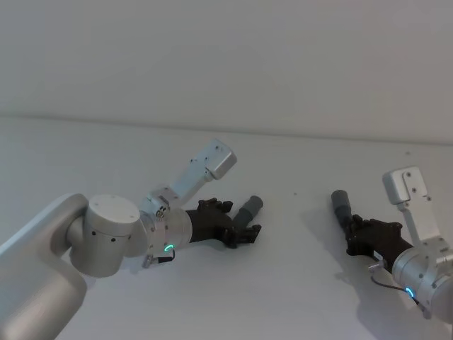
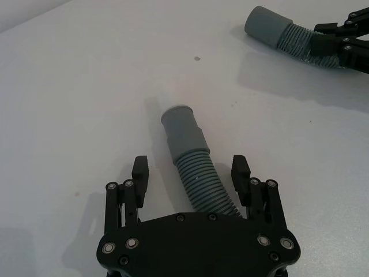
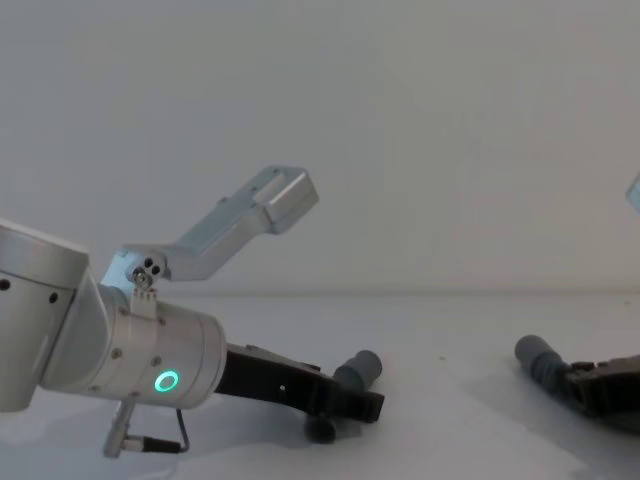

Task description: Use both hands to pick up one end of the pipe from the table, align the ends, and insert them.

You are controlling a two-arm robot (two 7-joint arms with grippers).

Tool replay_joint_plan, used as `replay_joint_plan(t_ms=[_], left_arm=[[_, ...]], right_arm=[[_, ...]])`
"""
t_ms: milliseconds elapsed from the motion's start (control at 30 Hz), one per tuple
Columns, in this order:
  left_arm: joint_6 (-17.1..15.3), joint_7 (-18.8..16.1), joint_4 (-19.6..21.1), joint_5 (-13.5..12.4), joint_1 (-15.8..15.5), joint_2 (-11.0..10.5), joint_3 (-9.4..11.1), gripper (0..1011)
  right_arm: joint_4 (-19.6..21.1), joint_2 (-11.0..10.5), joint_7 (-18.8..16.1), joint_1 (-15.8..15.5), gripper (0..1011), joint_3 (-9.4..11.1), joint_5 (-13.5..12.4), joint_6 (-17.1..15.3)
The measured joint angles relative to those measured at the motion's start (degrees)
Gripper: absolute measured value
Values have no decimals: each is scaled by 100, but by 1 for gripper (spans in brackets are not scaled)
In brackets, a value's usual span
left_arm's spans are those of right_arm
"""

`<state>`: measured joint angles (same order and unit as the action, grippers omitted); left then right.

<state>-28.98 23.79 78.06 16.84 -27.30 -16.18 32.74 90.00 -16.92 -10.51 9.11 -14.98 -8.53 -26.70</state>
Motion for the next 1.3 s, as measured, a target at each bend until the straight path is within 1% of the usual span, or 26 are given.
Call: replay_joint_plan(t_ms=[1300], left_arm=[[-5,14,1,3,0,0,11,621]], right_arm=[[0,0,0,0,75,0,0,0]])
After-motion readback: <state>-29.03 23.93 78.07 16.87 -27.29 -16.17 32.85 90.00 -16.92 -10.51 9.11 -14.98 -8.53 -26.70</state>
